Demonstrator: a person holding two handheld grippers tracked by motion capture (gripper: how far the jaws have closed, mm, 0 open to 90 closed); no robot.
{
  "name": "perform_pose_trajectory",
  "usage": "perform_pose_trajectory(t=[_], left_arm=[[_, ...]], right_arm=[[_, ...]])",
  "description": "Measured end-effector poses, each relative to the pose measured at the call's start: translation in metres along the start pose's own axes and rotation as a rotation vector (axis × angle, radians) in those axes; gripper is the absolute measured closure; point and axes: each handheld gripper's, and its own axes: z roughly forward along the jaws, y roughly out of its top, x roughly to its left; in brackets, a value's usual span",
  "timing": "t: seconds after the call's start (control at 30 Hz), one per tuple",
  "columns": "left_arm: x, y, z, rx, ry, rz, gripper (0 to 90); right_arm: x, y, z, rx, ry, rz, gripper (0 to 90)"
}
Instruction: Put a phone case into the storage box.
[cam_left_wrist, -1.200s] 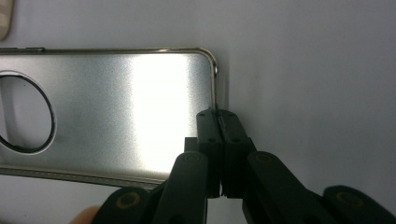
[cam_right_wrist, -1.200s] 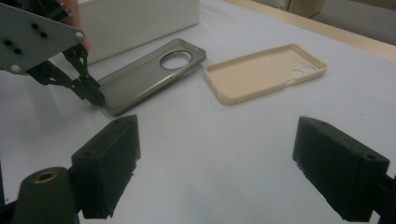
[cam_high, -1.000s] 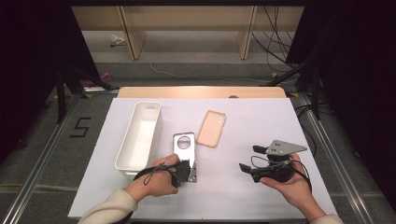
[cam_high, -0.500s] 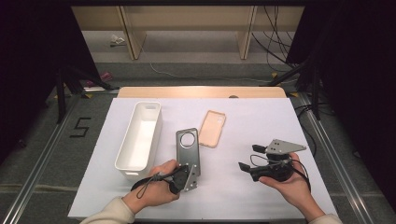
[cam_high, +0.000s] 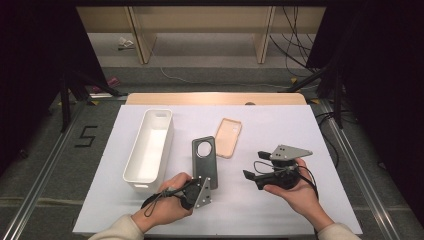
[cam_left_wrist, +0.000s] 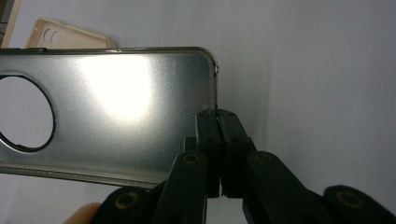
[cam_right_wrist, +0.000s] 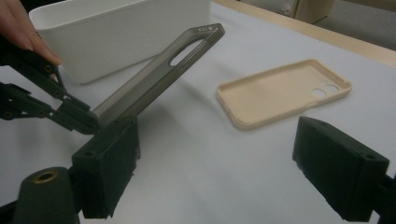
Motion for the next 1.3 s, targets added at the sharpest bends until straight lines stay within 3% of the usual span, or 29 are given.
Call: perform_pose_trajectory(t=[0.3, 0.77, 1.3], left_arm=[[-0.007, 0.010, -0.005, -0.007, -0.003, 0.042, 88.3], [-0.014, 0.019, -0.006, -0.022, -0.004, 0.080, 88.4], [-0.018, 0.024, -0.007, -0.033, -0.008, 0.104, 88.4]], right_arm=[[-0.003, 0.014, 0.019, -0.018, 0.023, 0.049, 16.5], [-0.004, 0.036, 0.061, 0.014, 0.056, 0.091, 21.5], [-0.009, 0.041, 0.079, 0.048, 0.103, 0.149, 32.6]])
